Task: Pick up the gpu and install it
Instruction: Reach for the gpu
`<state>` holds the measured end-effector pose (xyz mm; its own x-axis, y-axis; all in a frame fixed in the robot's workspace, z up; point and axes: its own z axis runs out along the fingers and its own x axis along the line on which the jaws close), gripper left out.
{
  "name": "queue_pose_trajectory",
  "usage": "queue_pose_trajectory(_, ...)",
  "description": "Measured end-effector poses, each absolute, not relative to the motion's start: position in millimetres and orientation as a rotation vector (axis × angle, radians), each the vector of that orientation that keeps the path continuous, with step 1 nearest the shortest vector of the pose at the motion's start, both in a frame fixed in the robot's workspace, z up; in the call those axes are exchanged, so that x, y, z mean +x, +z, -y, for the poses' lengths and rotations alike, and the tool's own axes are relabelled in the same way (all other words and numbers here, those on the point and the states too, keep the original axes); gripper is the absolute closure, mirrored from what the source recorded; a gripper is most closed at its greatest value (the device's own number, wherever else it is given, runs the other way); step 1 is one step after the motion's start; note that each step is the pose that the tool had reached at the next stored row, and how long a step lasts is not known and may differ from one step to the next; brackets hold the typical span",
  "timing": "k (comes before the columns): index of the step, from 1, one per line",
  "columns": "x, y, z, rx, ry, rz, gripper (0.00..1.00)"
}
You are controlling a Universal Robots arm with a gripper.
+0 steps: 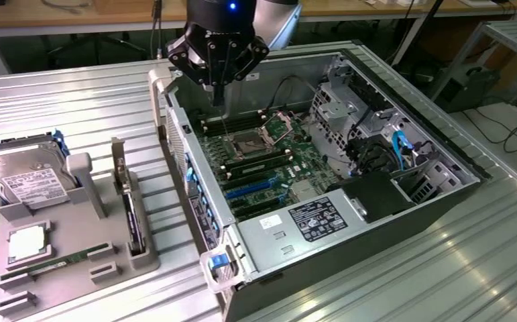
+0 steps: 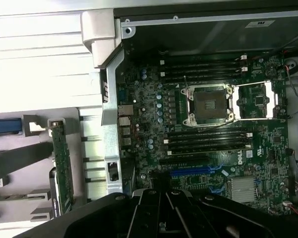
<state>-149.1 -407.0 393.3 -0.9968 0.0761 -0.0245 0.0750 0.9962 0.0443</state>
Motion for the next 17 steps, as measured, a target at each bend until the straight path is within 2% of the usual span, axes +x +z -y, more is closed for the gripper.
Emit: queue_pose_trajectory(17,-153.2,393.2,410.5,0.118,0.068,-3.113,0.89)
